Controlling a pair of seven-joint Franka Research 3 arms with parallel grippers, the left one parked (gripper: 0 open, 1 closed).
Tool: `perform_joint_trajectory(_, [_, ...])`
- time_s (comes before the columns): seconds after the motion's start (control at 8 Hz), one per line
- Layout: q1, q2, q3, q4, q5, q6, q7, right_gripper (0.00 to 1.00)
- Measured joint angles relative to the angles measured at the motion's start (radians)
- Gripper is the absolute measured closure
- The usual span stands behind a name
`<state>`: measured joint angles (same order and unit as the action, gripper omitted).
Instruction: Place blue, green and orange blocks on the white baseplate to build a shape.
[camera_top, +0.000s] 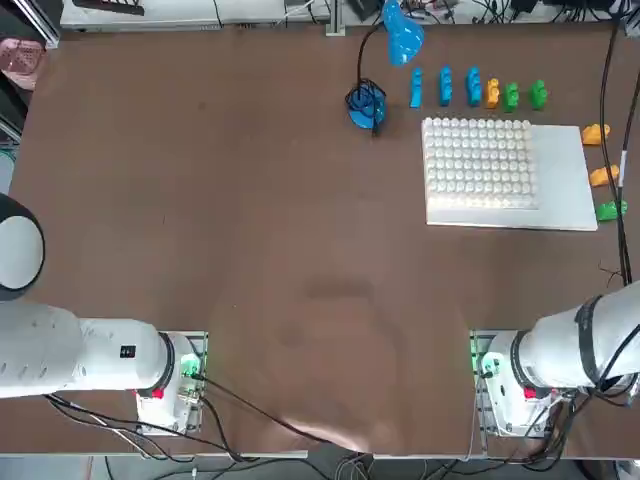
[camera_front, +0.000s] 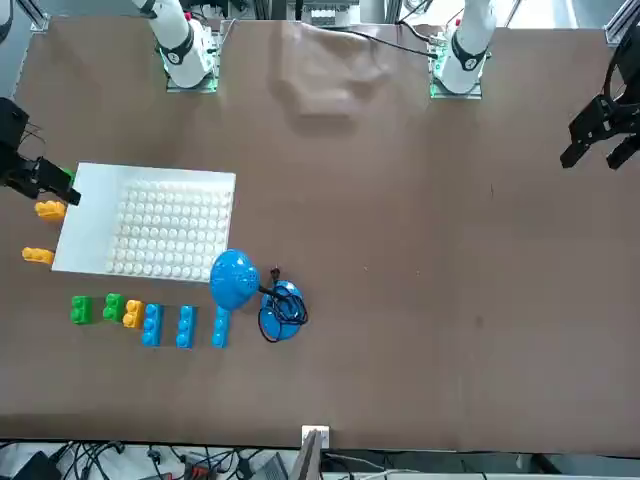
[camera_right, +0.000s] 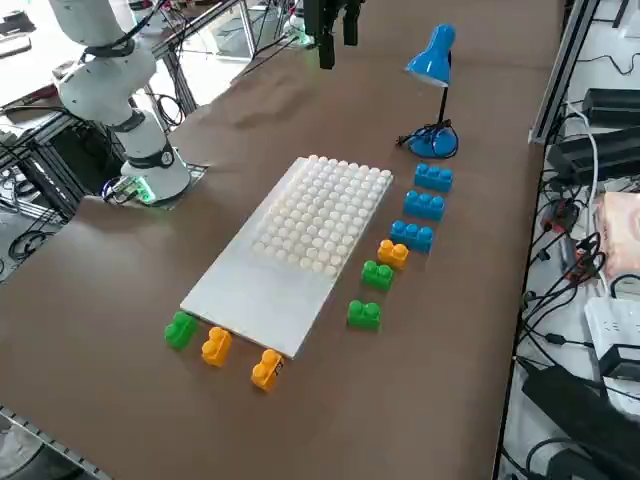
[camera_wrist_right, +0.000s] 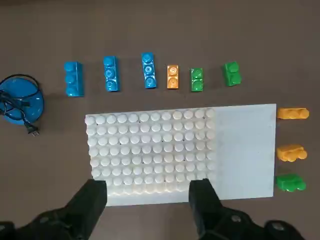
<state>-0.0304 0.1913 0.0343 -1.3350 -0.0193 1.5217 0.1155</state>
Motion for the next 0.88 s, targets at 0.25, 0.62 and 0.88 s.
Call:
perform_joint_trajectory(0.25, [0.003, 0.015, 0.0, -0.016, 0.0, -0.006, -0.003, 0.0])
perform_joint_trajectory(0.62, [0.005, 0.062, 0.0, -0.057, 0.0, -0.01, -0.006, 0.0])
perform_joint_trajectory(0.88, [0.025, 0.075, 0.001, -0.124, 0.0, 0.089, -0.005, 0.0])
